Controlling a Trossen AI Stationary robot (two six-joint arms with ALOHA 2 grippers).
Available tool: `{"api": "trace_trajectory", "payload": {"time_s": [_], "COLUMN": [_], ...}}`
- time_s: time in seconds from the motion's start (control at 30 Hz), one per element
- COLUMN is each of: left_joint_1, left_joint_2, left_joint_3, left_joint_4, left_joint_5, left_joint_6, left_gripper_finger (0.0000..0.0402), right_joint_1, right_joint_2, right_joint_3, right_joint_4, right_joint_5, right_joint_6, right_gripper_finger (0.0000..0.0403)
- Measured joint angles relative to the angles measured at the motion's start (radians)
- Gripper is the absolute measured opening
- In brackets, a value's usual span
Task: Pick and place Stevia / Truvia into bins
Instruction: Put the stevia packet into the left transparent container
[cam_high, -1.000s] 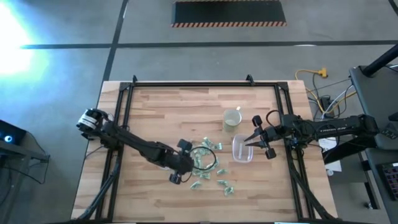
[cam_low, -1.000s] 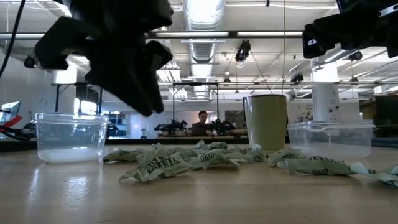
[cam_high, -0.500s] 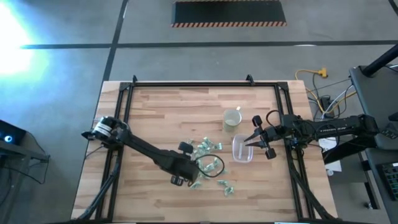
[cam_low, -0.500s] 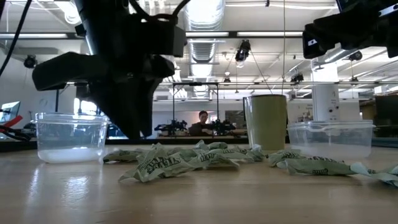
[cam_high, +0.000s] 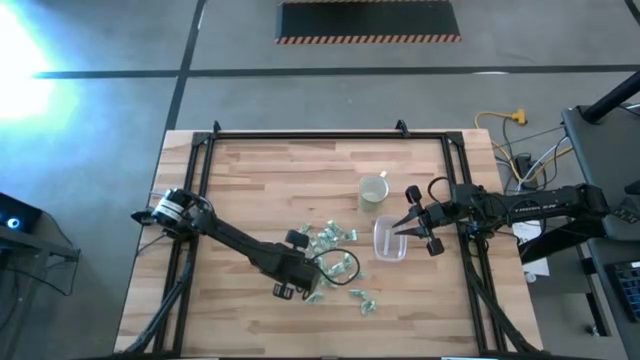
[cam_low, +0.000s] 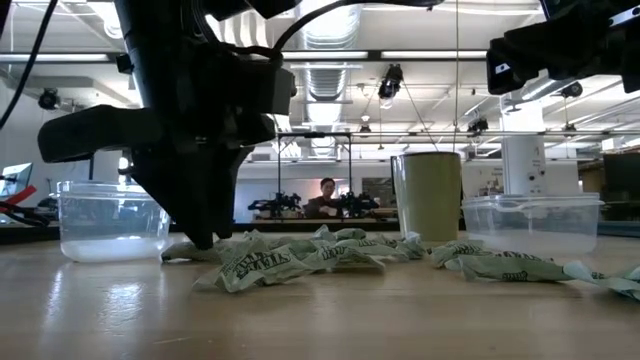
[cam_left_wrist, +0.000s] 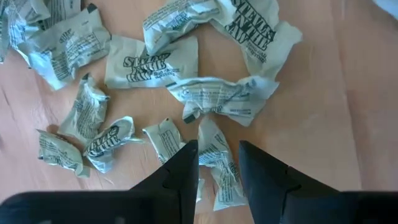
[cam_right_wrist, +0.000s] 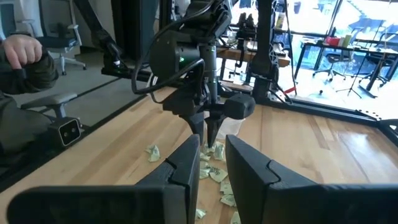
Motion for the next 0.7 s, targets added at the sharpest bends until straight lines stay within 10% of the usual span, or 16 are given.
{"api": "trace_trajectory", "payload": {"time_s": [0.7], "left_joint_1": [0.001], "left_joint_2": [0.005], "left_joint_3": [-0.042], "left_joint_4": [0.029], "left_joint_5": [-0.004], "left_joint_6": [0.008], "left_gripper_finger": [0.0059], "right_joint_1": [0.000], "right_joint_2": [0.000], "right_joint_3": [0.000], "right_joint_4": [0.000], "right_joint_5": [0.000], "right_joint_6": [0.022], "right_gripper_finger": [0.0068]}}
